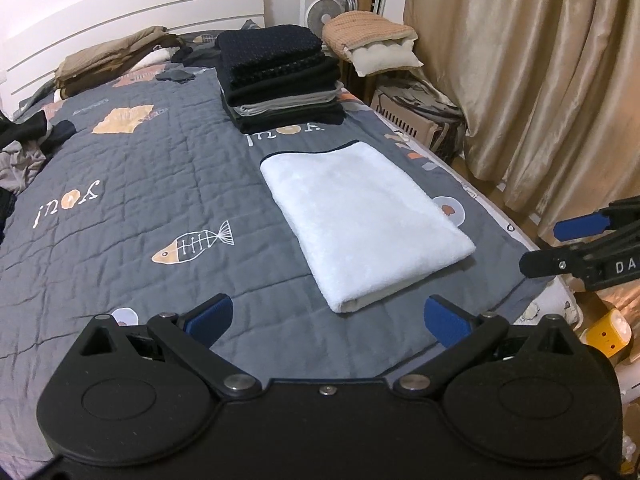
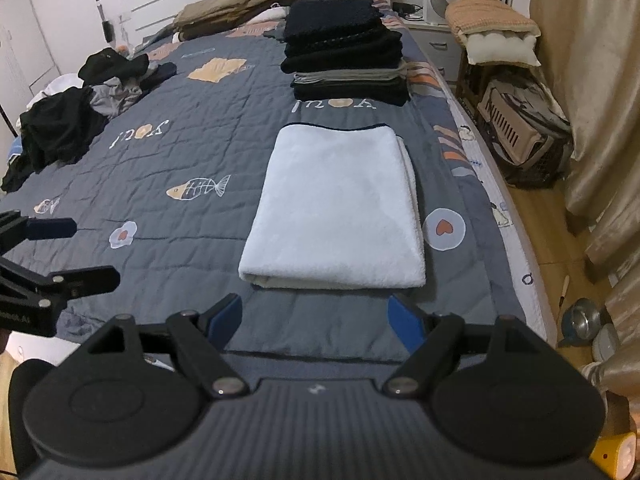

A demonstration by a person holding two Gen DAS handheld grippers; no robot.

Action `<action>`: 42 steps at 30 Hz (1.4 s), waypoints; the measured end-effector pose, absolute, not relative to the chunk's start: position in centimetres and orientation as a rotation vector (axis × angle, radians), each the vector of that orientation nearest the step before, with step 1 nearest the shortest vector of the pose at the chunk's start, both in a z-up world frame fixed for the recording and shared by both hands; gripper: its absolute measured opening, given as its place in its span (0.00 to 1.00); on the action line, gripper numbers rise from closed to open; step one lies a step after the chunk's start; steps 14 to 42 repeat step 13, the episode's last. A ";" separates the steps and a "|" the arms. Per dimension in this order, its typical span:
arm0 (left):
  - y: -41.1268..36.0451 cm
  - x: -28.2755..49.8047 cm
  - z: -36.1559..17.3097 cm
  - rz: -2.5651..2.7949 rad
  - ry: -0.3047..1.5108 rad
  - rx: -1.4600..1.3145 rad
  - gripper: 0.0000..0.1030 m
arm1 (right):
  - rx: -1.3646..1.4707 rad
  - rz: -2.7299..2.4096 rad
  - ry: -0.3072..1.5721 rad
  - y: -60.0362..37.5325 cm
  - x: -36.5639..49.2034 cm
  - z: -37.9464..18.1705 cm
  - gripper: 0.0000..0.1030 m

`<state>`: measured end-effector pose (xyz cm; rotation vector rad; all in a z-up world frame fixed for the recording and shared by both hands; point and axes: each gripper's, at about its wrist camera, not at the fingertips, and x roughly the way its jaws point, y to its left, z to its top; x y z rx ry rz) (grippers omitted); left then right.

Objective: Fold clothes
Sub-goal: 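Open the right gripper and withdraw both grippers from the blanket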

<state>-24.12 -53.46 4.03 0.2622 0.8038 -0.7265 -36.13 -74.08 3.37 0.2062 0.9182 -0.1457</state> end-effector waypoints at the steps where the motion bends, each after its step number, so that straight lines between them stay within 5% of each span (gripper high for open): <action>1: -53.4 -24.1 4.0 -0.727 0.804 0.261 1.00 | 0.205 -0.147 0.919 -74.0 -36.2 3.4 0.77; 42: -53.2 -24.1 4.0 -0.760 0.808 0.249 1.00 | 0.198 -0.152 0.924 -73.7 -36.1 3.7 0.77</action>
